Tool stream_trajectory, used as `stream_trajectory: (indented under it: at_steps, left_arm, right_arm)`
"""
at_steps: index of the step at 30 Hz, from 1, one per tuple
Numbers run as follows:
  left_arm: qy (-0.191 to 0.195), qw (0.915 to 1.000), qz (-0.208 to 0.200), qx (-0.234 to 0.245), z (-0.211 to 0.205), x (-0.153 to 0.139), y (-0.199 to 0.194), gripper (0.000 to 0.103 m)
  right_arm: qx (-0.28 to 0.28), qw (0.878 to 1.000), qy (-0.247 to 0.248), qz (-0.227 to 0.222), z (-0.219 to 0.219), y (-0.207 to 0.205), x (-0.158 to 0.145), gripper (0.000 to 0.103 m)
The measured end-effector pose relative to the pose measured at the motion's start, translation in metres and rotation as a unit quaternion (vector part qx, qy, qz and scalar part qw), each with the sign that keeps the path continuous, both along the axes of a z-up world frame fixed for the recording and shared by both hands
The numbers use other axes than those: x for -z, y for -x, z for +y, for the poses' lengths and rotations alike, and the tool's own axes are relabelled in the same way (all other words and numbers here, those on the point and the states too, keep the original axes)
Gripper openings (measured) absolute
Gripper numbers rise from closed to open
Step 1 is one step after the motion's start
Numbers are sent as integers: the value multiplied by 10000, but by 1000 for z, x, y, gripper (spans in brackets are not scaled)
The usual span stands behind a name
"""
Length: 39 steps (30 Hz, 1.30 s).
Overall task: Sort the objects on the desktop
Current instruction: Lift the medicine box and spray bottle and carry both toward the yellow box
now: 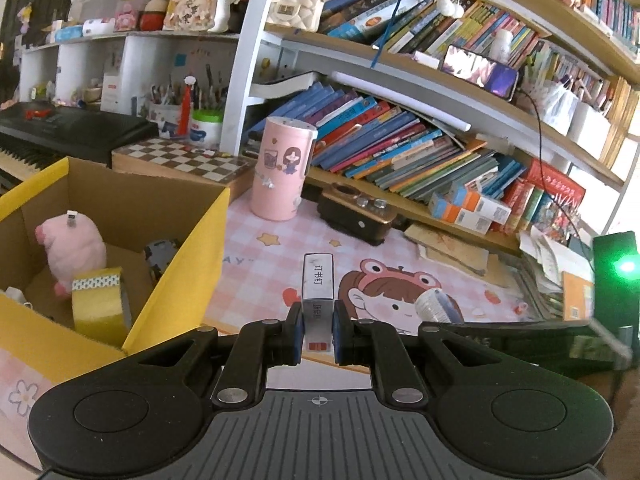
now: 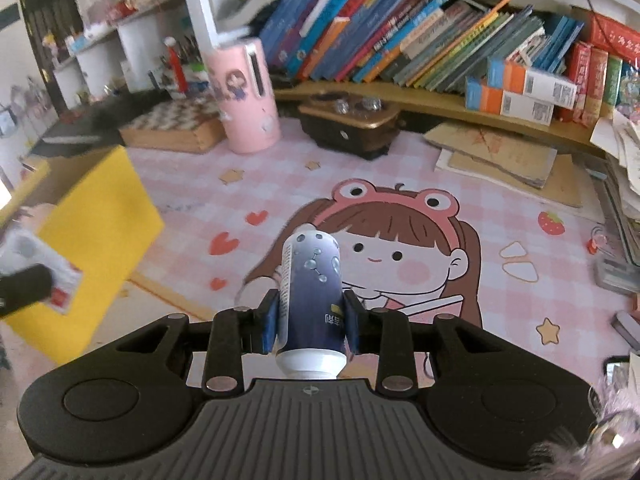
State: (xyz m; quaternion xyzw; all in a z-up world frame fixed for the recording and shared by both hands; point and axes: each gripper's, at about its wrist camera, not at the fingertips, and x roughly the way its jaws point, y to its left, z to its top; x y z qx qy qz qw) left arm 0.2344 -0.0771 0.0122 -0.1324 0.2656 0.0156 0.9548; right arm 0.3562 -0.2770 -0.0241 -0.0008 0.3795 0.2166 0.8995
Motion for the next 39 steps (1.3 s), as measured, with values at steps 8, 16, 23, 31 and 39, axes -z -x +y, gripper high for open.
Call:
stream_trajectory:
  at_steps: [8, 16, 23, 31, 39]
  left_arm:
    - [192, 9997, -114, 78, 9, -2, 23, 13]
    - [247, 9991, -218, 267, 20, -2, 44, 13]
    - [316, 9984, -223, 413, 38, 0, 67, 13]
    - [450, 9977, -127, 500, 65, 6, 99, 13]
    - [539, 9973, 8, 500, 96, 12, 135, 13]
  right_arm:
    - [-58, 9998, -200, -76, 3, 44, -24, 30]
    - [-12, 9999, -160, 41, 14, 82, -27, 30]
    - [79, 9999, -100, -9, 31, 113, -31, 30]
    - [230, 9997, -24, 49, 53, 152, -31, 30]
    - [254, 9996, 40, 95, 81, 198, -30, 30]
